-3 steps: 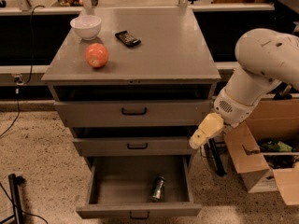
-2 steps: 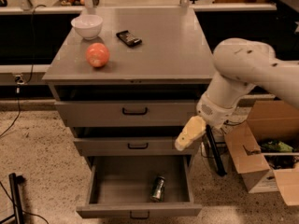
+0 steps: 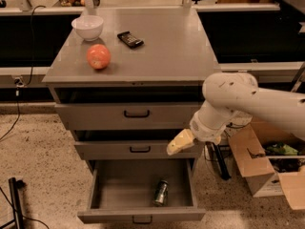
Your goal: Pick green can from bottom drawer and place on counter
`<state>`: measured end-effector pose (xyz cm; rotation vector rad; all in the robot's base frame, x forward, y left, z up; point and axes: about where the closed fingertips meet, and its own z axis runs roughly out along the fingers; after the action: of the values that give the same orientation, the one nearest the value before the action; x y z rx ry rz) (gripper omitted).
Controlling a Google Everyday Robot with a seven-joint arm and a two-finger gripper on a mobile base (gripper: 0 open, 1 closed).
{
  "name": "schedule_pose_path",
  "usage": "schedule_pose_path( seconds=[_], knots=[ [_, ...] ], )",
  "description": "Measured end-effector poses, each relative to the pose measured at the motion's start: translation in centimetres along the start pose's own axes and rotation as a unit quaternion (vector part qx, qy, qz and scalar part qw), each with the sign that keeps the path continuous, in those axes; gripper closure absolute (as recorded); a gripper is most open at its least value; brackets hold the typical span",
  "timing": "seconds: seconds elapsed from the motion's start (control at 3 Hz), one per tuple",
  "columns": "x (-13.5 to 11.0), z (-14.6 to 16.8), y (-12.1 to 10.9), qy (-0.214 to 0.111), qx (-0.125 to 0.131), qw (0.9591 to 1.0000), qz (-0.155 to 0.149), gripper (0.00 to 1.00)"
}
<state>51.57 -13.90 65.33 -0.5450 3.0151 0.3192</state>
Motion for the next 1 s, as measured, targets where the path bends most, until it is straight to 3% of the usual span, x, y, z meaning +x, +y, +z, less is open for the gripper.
schedule_pose_path(
  seconds=[0.33, 0.67, 1.0],
  knots=[
    [-2.1, 0.1, 0.1, -0.042, -0.002, 0.9981, 0.046, 0.00],
    [-2.1, 0.1, 0.1, -0.042, -0.002, 0.9981, 0.046, 0.00],
    [-3.4, 3.7, 0.5, -0.014, -0.009, 0.9989, 0.043, 0.00]
  ],
)
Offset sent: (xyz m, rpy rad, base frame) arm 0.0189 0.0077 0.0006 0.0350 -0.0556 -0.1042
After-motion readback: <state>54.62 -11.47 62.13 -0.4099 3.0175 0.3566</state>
